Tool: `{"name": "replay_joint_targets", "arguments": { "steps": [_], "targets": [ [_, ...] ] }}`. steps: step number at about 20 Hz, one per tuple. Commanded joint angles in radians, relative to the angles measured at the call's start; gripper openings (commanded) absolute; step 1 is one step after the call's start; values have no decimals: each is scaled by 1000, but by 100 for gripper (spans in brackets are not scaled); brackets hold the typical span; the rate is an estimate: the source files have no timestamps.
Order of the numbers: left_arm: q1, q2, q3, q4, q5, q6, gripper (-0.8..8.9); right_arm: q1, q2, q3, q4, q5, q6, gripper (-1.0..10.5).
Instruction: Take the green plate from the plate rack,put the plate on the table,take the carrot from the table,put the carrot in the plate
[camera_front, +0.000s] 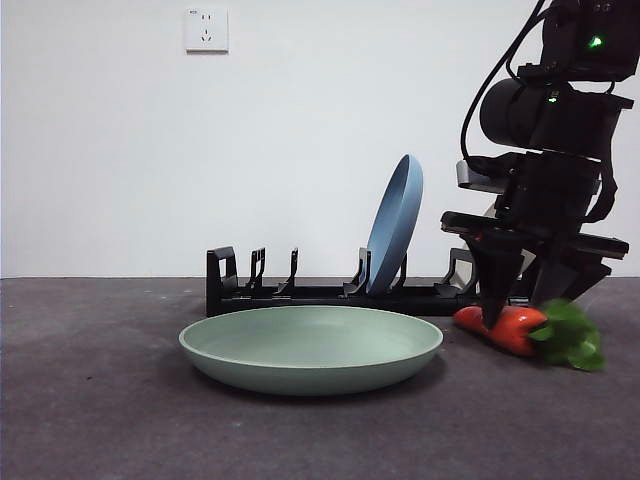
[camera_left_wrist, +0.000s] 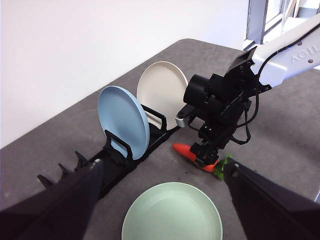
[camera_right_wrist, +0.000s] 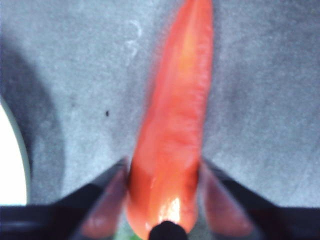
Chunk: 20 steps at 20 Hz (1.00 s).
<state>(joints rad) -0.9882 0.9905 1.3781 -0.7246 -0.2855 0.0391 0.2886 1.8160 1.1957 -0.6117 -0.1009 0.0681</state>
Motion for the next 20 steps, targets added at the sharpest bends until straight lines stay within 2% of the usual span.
{"name": "replay_joint_targets", "arguments": {
  "steps": [1,2,4,9,13,16,20],
  "targets": [
    [3,0,0,5,-3,-18,407,3,10,1,1,2,13,152],
    [3,0,0,4,-3,-18,407,3,10,1,1,2,14,148],
    [3,0,0,4,-3,-18,407,3,10,1,0,2,13,-15],
    [3,0,0,3,-3,-17,407,2,6,1,-8,1,12,-13],
    [3,0,0,-4,-3,-17,407,20,-82,1,-50,-4,13,-13],
    [3,0,0,-4,-3,-17,407,82,-199,1,-53,-5,29,-13],
    [2,0,0,-5,-1,-17,407,245,-241,1,-33,-4,64,-13]
  ]
}}
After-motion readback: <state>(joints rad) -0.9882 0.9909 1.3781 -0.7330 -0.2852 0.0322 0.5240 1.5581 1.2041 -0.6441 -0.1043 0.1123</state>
